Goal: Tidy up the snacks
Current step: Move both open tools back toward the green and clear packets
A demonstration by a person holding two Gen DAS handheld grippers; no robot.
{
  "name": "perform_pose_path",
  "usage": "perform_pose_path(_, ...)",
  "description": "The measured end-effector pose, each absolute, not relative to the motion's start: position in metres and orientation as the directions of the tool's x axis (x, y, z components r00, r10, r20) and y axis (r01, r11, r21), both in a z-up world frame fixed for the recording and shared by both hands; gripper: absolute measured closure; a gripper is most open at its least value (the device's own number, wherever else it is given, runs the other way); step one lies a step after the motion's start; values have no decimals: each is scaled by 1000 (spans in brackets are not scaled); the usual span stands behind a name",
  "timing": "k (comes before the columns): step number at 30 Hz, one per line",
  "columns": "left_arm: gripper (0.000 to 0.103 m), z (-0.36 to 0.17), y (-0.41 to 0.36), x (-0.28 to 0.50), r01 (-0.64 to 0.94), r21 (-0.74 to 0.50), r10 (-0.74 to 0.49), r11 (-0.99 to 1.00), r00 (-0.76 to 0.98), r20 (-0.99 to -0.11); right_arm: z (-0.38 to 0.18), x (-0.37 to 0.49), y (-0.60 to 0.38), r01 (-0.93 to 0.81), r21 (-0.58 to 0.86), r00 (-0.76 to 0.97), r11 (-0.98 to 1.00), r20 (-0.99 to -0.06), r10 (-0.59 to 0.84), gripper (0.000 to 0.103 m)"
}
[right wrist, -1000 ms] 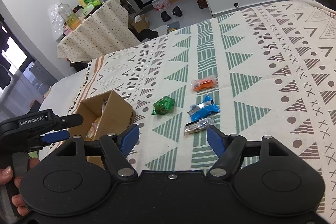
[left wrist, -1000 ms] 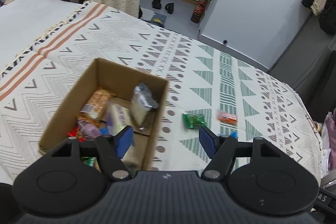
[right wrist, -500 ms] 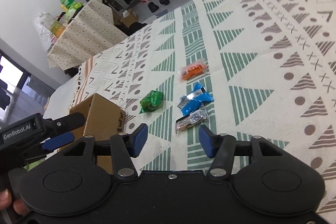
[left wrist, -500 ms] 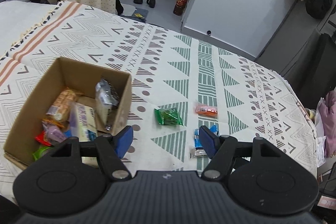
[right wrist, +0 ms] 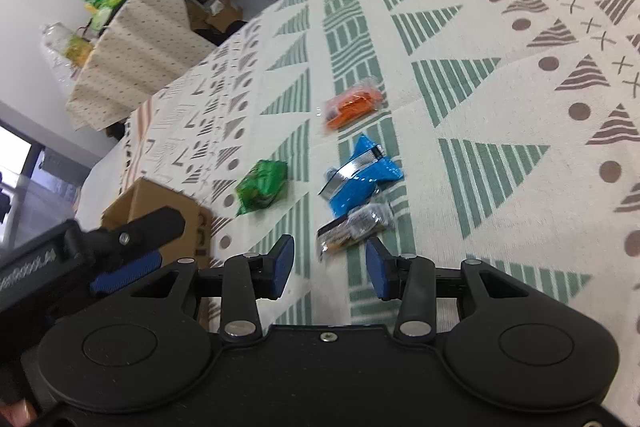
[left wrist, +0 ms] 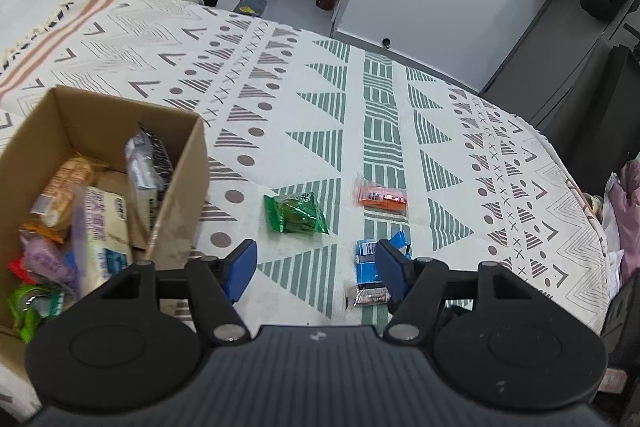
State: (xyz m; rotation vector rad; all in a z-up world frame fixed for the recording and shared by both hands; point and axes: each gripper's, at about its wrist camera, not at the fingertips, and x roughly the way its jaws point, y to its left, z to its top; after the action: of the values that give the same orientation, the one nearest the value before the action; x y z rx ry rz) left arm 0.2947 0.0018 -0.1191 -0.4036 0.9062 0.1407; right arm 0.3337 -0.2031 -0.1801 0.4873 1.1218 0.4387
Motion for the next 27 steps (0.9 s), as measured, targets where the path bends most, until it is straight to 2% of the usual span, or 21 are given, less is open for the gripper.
perform_pose_path(9, 36, -141, 4, 319, -305, -308, -68, 901, 604, -794, -199, 352, -192, -70, 528, 358, 846, -778, 516, 62)
perform_pose_path(19, 36, -168, 6, 338, -342, -318, -52, 884, 605, -794, -203, 360, -190, -93, 518, 378, 850, -772, 511, 63)
perform_pose_path(22, 36, -175, 6, 340, -347, -309, -42, 885, 603, -796, -201, 362, -188, -111, 476, 382, 872, -790, 480, 74)
perform_pose_path(27, 36, -185, 4, 347, -352, -282, -16, 893, 600, -800, -199, 361, -194, -110, 450, 396, 886, -798, 454, 76)
